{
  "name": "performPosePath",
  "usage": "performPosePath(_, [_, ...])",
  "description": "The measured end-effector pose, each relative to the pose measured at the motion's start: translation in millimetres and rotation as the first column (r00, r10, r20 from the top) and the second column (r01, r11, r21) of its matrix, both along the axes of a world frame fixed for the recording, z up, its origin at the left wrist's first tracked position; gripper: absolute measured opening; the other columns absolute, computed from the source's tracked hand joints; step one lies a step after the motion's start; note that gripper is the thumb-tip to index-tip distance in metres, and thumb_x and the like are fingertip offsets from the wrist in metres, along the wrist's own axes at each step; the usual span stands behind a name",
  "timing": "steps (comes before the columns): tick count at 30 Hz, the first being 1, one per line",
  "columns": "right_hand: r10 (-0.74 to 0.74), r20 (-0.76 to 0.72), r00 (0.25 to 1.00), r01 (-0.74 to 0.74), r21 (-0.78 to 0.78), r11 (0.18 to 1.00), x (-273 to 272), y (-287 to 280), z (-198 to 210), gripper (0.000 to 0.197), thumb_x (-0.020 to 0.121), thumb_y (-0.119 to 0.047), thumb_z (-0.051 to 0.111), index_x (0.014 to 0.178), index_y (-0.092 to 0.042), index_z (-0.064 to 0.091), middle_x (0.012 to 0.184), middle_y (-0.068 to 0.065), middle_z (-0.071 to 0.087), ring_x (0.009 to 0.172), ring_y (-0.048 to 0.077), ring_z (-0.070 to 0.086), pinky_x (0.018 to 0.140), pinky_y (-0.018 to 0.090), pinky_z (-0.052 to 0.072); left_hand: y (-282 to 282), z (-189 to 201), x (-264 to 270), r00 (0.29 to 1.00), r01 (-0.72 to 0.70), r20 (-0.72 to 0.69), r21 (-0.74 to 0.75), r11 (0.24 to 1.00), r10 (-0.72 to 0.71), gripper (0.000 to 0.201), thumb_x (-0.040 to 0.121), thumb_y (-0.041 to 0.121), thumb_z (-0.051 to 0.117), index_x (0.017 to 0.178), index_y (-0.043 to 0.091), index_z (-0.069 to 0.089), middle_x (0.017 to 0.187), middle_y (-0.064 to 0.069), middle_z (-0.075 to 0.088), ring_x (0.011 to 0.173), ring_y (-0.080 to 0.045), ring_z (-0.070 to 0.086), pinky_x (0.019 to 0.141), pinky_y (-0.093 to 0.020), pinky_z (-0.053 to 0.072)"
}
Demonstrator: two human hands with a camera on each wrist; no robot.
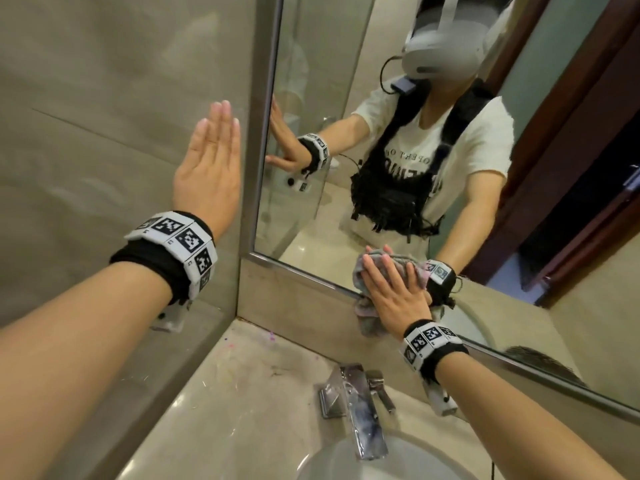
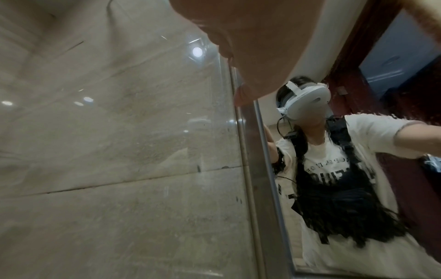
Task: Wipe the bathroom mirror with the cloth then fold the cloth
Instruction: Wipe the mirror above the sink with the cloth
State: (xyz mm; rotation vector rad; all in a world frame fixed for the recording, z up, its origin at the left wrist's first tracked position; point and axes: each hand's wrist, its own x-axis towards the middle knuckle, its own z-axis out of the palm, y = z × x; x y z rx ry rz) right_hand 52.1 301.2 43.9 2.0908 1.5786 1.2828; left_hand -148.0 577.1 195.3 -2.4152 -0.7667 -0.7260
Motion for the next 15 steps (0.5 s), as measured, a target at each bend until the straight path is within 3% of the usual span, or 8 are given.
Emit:
performPosePath(3, [0.026, -0.038, 0.999, -0.028, -0.055, 0.998, -5.9, 19.7, 1.7, 0.077, 0.085, -0.041, 0.037, 0.150, -0.011, 0.008, 0.157, 0.004, -0.017, 0.145, 0.028, -0.016, 0.115, 0.047, -0.017, -1.1, 0.4, -1.0, 1.000, -0.009, -0.003, 0.017, 1.000, 0.009, 0.061, 0.090, 0.001, 0.018, 0.144, -0.009, -0.007, 0.154, -0.025, -0.007, 0.145, -0.034, -0.006, 0.113, -0.037, -0.018])
performPosePath(5, [0.139, -0.101, 0.985, -0.150, -0.110, 0.982, -7.7, 40.8, 6.3, 0.073, 0.083, -0.047, 0.037, 0.144, -0.008, 0.026, 0.157, 0.004, -0.017, 0.145, 0.026, -0.017, 0.114, 0.045, -0.020, -2.2, 0.8, -1.6, 1.000, -0.022, -0.017, 0.032, 0.999, 0.023, 0.061, 0.089, 0.002, 0.016, 0.144, -0.009, -0.007, 0.154, -0.026, -0.006, 0.145, -0.034, -0.004, 0.115, -0.038, -0.011])
performPosePath(6, [0.172, -0.140, 0.975, -0.191, -0.142, 0.971, -8.5, 54.8, 8.6, 0.073, 0.083, -0.047, 0.037, 0.143, -0.008, 0.026, 0.158, 0.004, -0.015, 0.145, 0.025, -0.017, 0.114, 0.044, -0.020, -2.8, 1.4, -2.1, 0.999, -0.023, -0.023, 0.034, 0.999, 0.023, 0.060, 0.088, 0.002, 0.014, 0.144, -0.009, -0.006, 0.154, -0.026, -0.005, 0.145, -0.034, -0.003, 0.115, -0.039, -0.009])
performPosePath(9, [0.030, -0.342, 0.939, -0.116, -0.235, 0.965, -27.9, 105.1, 12.0, 0.071, 0.085, -0.032, 0.030, 0.151, -0.021, 0.007, 0.159, 0.003, 0.008, 0.147, 0.021, -0.005, 0.117, 0.038, -0.014, -2.8, 2.4, -2.3, 0.999, -0.022, -0.032, 0.037, 0.999, 0.023, 0.061, 0.087, 0.002, 0.010, 0.145, -0.009, -0.005, 0.154, -0.026, -0.004, 0.145, -0.034, -0.002, 0.113, -0.038, -0.010])
performPosePath(12, [-0.015, -0.526, 0.850, -0.135, -0.245, 0.960, -46.3, 152.0, 2.3, 0.061, 0.087, -0.024, 0.022, 0.148, -0.021, 0.027, 0.156, 0.005, 0.024, 0.146, 0.022, 0.008, 0.116, 0.031, -0.014, -2.5, 1.8, -2.5, 0.999, -0.028, -0.038, 0.069, 0.997, 0.030, 0.060, 0.087, 0.003, 0.009, 0.145, -0.008, -0.002, 0.155, -0.024, -0.001, 0.145, -0.033, 0.001, 0.115, -0.038, -0.006])
performPosePath(13, [-0.032, -0.513, 0.858, -0.129, -0.276, 0.952, -50.1, 162.0, 2.0, 0.059, 0.087, -0.023, 0.027, 0.146, -0.021, 0.033, 0.154, 0.005, 0.027, 0.145, 0.017, 0.010, 0.115, 0.029, -0.018, -2.6, 1.4, -2.1, 0.998, -0.033, -0.042, 0.092, 0.995, 0.036, 0.060, 0.087, 0.002, 0.008, 0.145, -0.008, -0.001, 0.155, -0.024, 0.001, 0.145, -0.032, 0.002, 0.115, -0.038, -0.004])
performPosePath(15, [-0.023, -0.364, 0.931, -0.117, -0.357, 0.927, -51.3, 176.3, 1.2, 0.063, 0.078, -0.027, 0.056, 0.140, -0.020, 0.044, 0.150, 0.004, 0.037, 0.141, 0.015, 0.013, 0.115, 0.031, -0.020, -1.8, -0.8, -1.8, 0.996, -0.051, -0.060, 0.131, 0.990, 0.059, 0.061, 0.085, -0.001, 0.002, 0.146, -0.008, 0.001, 0.155, -0.023, 0.003, 0.145, -0.032, 0.005, 0.116, -0.038, 0.000])
